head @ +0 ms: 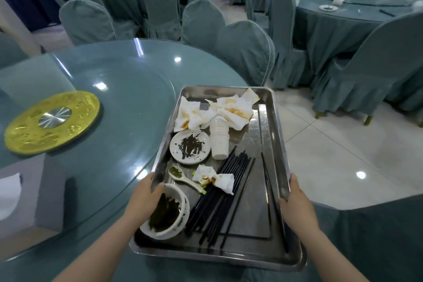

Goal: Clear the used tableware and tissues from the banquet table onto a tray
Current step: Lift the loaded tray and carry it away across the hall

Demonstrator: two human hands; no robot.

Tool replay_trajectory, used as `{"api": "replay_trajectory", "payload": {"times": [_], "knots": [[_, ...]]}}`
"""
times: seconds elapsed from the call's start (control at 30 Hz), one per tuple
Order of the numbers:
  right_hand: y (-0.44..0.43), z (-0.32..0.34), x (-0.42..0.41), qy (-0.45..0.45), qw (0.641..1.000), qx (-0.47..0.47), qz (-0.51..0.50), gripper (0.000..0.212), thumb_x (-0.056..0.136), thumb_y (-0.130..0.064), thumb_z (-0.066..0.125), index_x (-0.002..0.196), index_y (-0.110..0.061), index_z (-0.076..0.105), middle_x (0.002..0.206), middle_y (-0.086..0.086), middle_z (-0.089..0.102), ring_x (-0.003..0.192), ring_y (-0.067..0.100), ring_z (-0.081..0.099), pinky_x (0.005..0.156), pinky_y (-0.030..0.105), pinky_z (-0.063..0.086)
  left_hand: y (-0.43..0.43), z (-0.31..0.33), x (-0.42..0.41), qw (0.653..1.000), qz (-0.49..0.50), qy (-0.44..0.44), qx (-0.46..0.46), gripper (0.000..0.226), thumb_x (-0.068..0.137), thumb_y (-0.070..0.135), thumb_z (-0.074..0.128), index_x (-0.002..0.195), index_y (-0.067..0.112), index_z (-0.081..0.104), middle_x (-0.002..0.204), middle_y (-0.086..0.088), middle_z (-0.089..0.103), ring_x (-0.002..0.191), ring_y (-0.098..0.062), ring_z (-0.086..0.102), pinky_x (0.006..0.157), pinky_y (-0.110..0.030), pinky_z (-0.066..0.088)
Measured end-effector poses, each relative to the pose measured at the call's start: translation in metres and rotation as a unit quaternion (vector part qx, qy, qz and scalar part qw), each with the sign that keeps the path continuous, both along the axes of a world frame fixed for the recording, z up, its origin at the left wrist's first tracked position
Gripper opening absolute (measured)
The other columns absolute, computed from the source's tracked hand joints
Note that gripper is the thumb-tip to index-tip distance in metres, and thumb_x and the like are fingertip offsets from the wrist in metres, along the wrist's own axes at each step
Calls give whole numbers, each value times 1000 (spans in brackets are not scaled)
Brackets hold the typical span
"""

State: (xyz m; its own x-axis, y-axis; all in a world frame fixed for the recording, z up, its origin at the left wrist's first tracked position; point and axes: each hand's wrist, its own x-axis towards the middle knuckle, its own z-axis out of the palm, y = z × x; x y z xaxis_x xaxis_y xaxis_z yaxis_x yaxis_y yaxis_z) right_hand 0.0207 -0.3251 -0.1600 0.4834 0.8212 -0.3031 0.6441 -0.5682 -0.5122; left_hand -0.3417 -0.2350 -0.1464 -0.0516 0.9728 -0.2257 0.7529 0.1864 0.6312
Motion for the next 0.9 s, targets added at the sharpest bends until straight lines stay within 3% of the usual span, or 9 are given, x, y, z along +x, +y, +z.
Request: {"api": "replay_trajectory", "payload": {"times": [0.13, 0.2, 0.27, 0.37, 0.53, 0.63, 0.77, 0.9], "knots": [[5, 0, 7, -11, 1000, -11, 12, 78, 94, -20, 51, 151, -28, 0, 129, 11, 55, 98, 30, 59, 78, 40, 52, 3, -6, -2, 999, 43, 7, 32, 45, 101, 40, 32, 138, 18, 44, 138, -6, 52, 114, -15, 54, 91, -34, 43], [9, 0, 12, -16, 1000, -13, 17, 78, 94, -20, 52, 152, -27, 0, 126, 11, 56, 94, 28, 58, 76, 39, 50, 11, -8, -12, 994, 39, 74, 67, 45, 102, 36, 30, 141, 16, 42, 141, -9, 49, 126, -24, 46, 101, -41, 38], [13, 1, 16, -21, 999, -15, 23, 78, 94, -20, 52, 152, -25, -1, 125, 11, 56, 92, 26, 56, 72, 36, 46, 19, -10, -27, 987, -10, 158, 22, 47, 103, 31, 28, 146, 11, 33, 150, -14, 36, 138, -29, 30, 111, -45, 26], [14, 1, 17, -19, 999, -18, 26, 79, 95, -20, 51, 153, -25, -3, 126, 11, 56, 86, 23, 52, 70, 35, 43, 24, -17, -46, 953, -88, 273, -99, 59, 103, 36, 24, 153, 12, 2, 161, -9, -2, 148, -28, 2, 117, -45, 11], [16, 0, 18, -30, 999, -24, 29, 79, 95, -19, 50, 153, -21, -4, 128, 12, 57, 78, 19, 45, 66, 32, 41, 46, -9, -33, 936, -152, 279, -151, 70, 99, 16, 36, 151, 10, -10, 159, -9, -17, 147, -24, -9, 120, -37, 4], [17, 2, 18, -25, 999, -27, 31, 78, 95, -19, 50, 153, -22, -3, 125, 10, 57, 77, 20, 47, 64, 32, 42, 63, -3, -23, 933, -157, 286, -154, 75, 93, 5, 38, 151, 8, -9, 159, -10, -18, 148, -24, -8, 120, -38, 7], [25, 4, 22, -30, 998, -22, 41, 67, 97, -22, 49, 152, -15, 12, 125, 12, 53, 94, 26, 55, 71, 33, 43, 73, 0, -17, 934, -158, 287, -139, 78, 93, 12, 48, 153, 11, -3, 160, -8, -12, 148, -25, 3, 118, -38, 19], [44, 9, 26, -37, 998, -11, 40, 39, 98, -20, 44, 134, -6, 37, 119, 15, 51, 84, 25, 48, 70, 32, 38, 75, 5, -6, 977, -37, 191, -86, 61, 92, 7, 44, 149, 20, 29, 158, -4, 23, 135, -28, 39, 103, -38, 40]]}}
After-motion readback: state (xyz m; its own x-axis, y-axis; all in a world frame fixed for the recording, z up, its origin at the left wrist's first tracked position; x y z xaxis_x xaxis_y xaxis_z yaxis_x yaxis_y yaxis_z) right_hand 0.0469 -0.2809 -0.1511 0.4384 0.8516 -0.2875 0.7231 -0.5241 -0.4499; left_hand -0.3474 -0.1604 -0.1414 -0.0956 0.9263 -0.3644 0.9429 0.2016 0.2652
